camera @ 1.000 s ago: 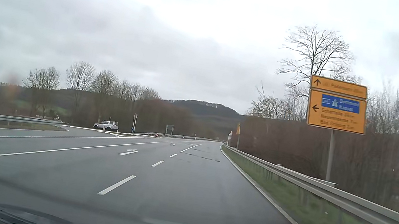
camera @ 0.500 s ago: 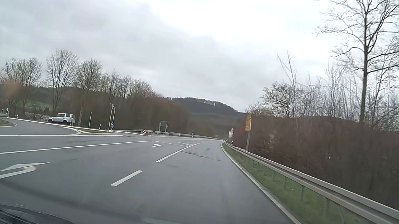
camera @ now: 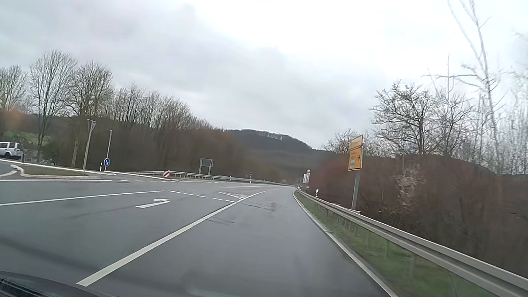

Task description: Follow the waypoints while adhering to traffic rules and regulations

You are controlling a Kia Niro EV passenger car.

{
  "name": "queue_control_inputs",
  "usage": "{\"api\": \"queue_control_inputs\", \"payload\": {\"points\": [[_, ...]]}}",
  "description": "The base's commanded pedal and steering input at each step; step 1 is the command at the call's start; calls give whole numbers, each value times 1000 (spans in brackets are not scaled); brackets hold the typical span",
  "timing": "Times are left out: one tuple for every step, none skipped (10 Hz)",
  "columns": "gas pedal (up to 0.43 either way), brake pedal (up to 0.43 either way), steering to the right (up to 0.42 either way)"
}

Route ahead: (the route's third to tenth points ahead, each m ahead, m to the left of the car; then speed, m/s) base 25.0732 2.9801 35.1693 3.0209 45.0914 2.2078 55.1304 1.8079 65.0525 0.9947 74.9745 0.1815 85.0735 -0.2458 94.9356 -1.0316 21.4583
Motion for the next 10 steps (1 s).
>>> {"api": "queue_control_inputs", "payload": {"points": [[0, 0, 5], [0, 0, 5], [0, 0, 4], [0, 0, 5], [0, 0, 5], [0, 0, 5], [0, 0, 4], [0, 0, 5], [0, 0, 5], [0, 0, 4]]}}
